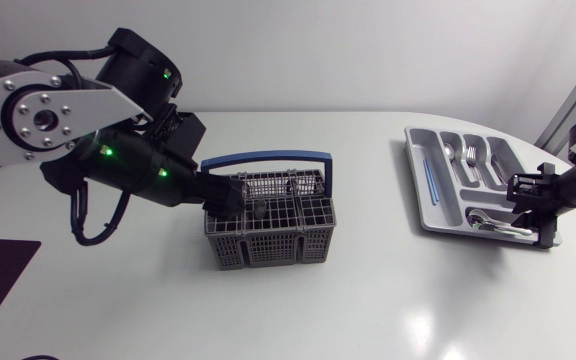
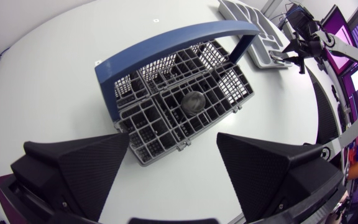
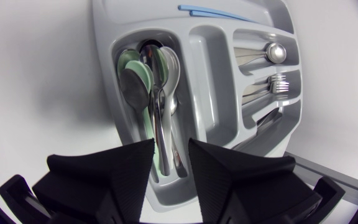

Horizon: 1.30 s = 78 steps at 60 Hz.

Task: Unload the cutlery basket into the drawer organizer.

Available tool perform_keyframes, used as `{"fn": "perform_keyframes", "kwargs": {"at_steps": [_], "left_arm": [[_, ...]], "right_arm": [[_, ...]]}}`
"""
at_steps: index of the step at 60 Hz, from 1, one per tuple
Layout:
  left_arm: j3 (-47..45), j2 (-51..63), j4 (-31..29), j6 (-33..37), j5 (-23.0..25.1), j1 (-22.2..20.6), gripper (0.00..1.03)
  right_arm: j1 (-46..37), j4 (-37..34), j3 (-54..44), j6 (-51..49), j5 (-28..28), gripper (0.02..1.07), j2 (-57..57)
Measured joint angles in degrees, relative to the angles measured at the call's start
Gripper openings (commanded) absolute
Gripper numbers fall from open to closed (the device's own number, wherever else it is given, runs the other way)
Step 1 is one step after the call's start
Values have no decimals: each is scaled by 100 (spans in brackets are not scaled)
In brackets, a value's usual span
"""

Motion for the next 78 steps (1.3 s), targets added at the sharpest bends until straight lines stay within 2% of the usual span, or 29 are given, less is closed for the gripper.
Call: {"fn": "perform_keyframes", "kwargs": {"at_steps": [13,19,23,27,36,54,67,71,78], "left_arm": [[-197,-249,142,280,-52,0,98],[-348,-354,201,380,-52,0,98],[-455,-391,243,420,-55,-7,98],[-551,-404,269,463,-55,-11,98],[-761,-437,411,555,-55,-11,98],[-1021,-608,586,702,-55,-15,98],[-1246,-715,774,848,-52,-61,98],[-1333,-737,848,876,-55,-63,98],[-1432,-750,1027,960,-55,-66,98]], "right_arm": [[352,-136,-103,586,-424,69,-962],[710,-363,-181,1075,-590,78,-1447],[1023,-592,-245,1458,-656,90,-1744],[1349,-844,-275,1829,-671,95,-1967],[2299,-1419,-275,2933,-675,97,-2308],[4341,-1482,-256,5591,-645,96,-2723],[5263,-1690,129,7055,-645,96,-2485],[5455,-1840,310,7473,-645,102,-2330],[5692,-2020,551,8153,-675,102,-2063]]}}
